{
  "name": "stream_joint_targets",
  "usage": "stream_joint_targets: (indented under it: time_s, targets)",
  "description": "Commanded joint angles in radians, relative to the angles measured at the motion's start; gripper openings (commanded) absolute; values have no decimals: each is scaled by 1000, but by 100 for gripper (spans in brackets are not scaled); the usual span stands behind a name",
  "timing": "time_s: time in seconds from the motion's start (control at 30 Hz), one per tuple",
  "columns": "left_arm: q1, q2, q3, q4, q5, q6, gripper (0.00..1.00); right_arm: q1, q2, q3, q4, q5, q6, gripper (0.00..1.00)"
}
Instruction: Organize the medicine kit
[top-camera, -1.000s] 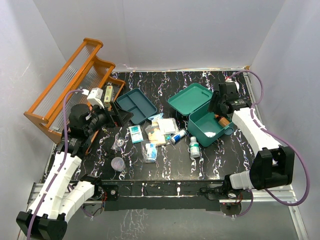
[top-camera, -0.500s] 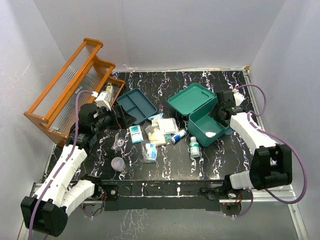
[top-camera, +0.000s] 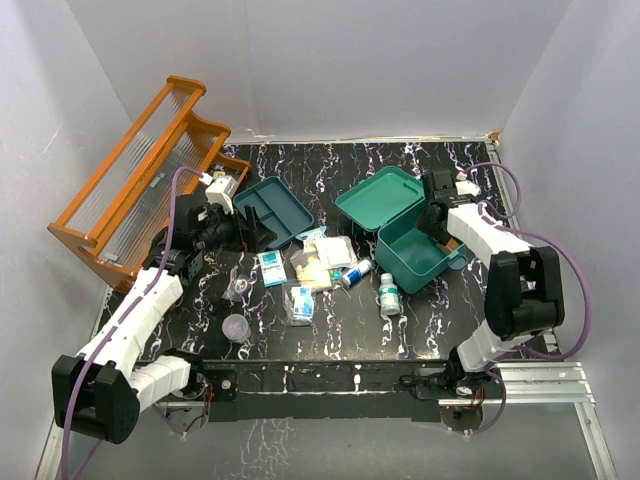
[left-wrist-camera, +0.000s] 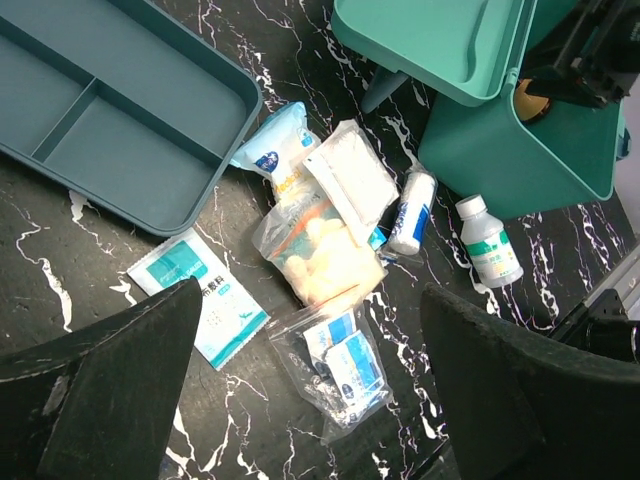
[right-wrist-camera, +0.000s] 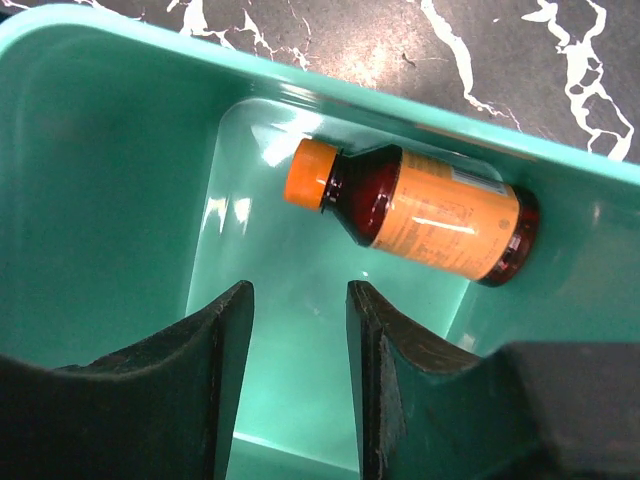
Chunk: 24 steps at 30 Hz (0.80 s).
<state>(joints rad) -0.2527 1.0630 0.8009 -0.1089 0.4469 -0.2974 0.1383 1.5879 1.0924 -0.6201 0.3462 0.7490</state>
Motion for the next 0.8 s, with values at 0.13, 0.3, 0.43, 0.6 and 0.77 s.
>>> stream_joint_targets:
  time_s: [0.13, 0.3, 0.43, 0.6, 0.77]
  targets:
    - [-6, 68, 63, 64, 46, 38, 81, 3, 94, 67, 68, 56, -59, 37]
    - [-6, 96, 68, 78, 30, 51, 80, 3, 133, 81, 108, 60, -139, 37]
    - [-6, 108, 85, 74, 16, 65, 81, 4, 130, 116, 115, -47, -183, 43]
    - [-6, 117, 81, 86, 3, 66, 82, 4, 98, 123, 102, -225, -172, 48]
    - [-6, 120, 86, 90, -3, 64, 83, 4, 116, 138, 159, -296, -187, 49]
